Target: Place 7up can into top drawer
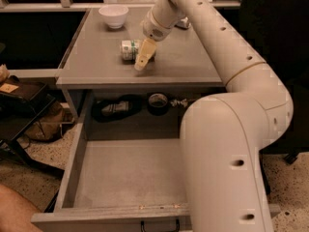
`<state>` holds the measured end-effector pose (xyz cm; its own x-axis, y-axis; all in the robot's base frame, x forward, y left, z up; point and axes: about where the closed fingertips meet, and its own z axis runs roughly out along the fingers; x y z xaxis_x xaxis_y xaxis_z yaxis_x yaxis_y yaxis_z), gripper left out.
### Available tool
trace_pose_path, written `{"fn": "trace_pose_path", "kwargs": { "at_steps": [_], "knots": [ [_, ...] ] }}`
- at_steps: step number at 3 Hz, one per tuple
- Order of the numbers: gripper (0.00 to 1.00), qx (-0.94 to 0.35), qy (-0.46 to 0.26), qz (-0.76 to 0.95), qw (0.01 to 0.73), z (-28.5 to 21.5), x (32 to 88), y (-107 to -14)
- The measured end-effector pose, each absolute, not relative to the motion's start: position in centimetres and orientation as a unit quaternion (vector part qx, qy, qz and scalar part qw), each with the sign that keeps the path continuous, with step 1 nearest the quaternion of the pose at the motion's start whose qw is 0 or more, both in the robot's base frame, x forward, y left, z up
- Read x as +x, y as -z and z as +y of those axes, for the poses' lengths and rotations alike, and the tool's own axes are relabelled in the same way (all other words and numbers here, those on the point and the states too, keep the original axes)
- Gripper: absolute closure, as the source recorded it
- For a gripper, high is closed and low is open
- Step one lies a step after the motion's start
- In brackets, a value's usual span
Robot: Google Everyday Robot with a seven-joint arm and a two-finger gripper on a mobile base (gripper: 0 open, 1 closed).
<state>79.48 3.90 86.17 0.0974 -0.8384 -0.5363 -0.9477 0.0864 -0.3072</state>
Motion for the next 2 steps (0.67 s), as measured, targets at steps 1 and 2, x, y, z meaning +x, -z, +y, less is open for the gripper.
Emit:
{"fn": "trace_pose_path", "kwargs": {
  "at_steps": [1,2],
  "knots": [
    [0.19,-0.679,-0.105,0.66,0.304,5.33,79.93,-84.59],
    [0.42,-0.678,-0.105,0.66,0.304,5.35,80.03,-84.58]
  ]
}}
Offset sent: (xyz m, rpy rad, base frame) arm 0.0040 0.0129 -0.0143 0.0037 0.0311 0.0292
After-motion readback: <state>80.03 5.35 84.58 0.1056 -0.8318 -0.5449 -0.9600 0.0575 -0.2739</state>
